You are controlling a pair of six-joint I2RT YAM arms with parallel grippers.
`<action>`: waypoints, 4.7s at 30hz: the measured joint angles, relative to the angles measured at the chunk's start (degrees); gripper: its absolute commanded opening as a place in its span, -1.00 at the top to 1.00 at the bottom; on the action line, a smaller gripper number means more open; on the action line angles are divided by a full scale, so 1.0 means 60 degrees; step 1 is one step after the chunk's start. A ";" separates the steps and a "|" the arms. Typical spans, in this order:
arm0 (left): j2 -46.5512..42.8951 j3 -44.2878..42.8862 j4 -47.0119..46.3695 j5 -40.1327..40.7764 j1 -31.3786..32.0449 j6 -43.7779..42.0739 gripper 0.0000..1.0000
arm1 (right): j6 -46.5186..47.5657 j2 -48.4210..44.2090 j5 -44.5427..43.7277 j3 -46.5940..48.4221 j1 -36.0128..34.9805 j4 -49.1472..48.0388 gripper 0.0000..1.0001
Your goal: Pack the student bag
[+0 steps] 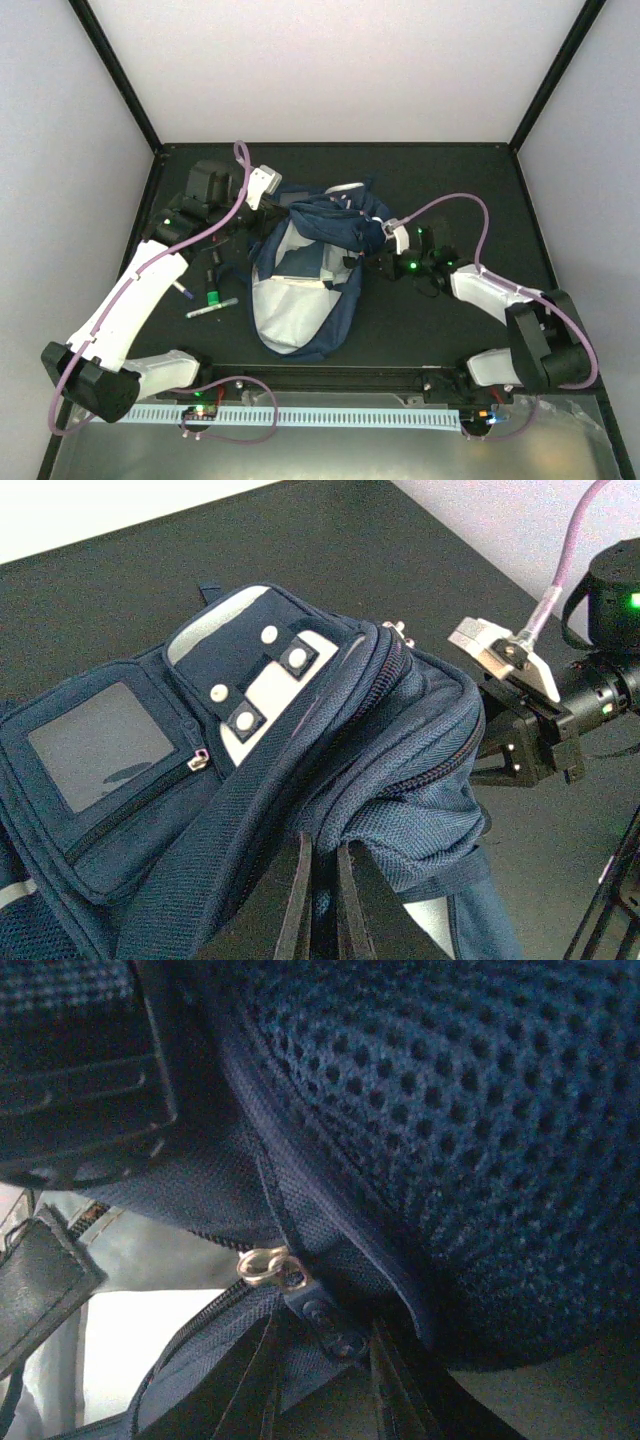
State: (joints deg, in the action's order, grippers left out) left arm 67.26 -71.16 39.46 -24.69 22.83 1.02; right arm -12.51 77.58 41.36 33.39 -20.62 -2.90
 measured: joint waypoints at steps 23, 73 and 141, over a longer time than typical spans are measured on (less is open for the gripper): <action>0.0168 0.0004 -0.0011 -0.0291 -0.0058 0.0007 0.97 | -0.0441 0.0379 -0.0324 0.0251 -0.0401 -0.0328 0.97; 0.0951 -0.0408 -0.1075 -0.2211 0.1239 0.0229 -0.58 | -0.0437 -0.2994 -0.7464 0.0127 -0.2488 0.2980 0.96; 0.6390 -0.3850 0.1067 0.3716 0.3479 0.0255 0.83 | -0.3559 -0.3599 -0.4331 -0.1224 -0.1683 0.3224 0.14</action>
State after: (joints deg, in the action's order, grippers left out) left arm 105.60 -94.26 45.87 -2.39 43.70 2.55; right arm -33.87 55.99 15.38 26.04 -30.72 16.45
